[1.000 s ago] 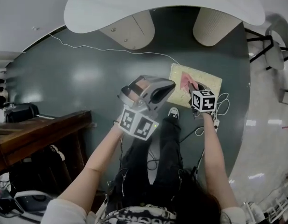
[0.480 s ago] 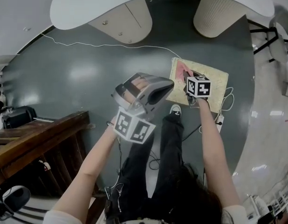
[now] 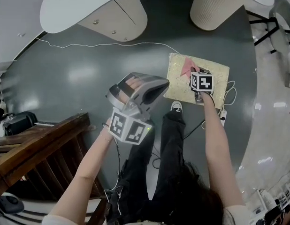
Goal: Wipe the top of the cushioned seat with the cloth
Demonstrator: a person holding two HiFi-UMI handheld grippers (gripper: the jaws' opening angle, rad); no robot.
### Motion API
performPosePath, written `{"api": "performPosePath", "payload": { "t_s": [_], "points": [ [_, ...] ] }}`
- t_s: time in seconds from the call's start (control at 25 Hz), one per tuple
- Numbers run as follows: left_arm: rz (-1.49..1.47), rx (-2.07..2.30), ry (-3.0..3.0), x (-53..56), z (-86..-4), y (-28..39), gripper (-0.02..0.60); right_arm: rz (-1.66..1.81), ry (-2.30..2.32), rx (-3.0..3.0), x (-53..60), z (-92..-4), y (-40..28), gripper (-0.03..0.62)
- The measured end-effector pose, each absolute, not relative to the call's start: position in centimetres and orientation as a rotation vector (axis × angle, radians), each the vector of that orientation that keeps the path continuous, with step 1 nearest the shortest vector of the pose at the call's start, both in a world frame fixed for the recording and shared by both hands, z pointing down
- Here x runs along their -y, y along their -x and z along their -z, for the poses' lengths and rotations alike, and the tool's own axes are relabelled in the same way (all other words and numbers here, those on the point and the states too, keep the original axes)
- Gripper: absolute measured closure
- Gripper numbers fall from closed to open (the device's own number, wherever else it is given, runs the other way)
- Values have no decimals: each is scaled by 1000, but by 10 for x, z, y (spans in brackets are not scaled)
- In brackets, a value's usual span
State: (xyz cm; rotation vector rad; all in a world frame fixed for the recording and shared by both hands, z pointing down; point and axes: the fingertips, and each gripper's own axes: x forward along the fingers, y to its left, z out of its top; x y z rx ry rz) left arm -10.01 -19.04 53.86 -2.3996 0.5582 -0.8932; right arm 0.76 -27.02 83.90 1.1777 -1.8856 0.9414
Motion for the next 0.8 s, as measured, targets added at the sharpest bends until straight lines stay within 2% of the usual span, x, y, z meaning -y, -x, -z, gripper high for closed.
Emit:
{"api": "performPosePath", "payload": {
  "t_s": [0.56,0.8],
  "points": [
    [875,-492,2445,191,-545,53,569,-937,-1365,1596,231,-841,-204,583],
    [865,-476,2445,192,-544,40,569,-955,-1413,1557,219,-837,-239,583]
  ]
}}
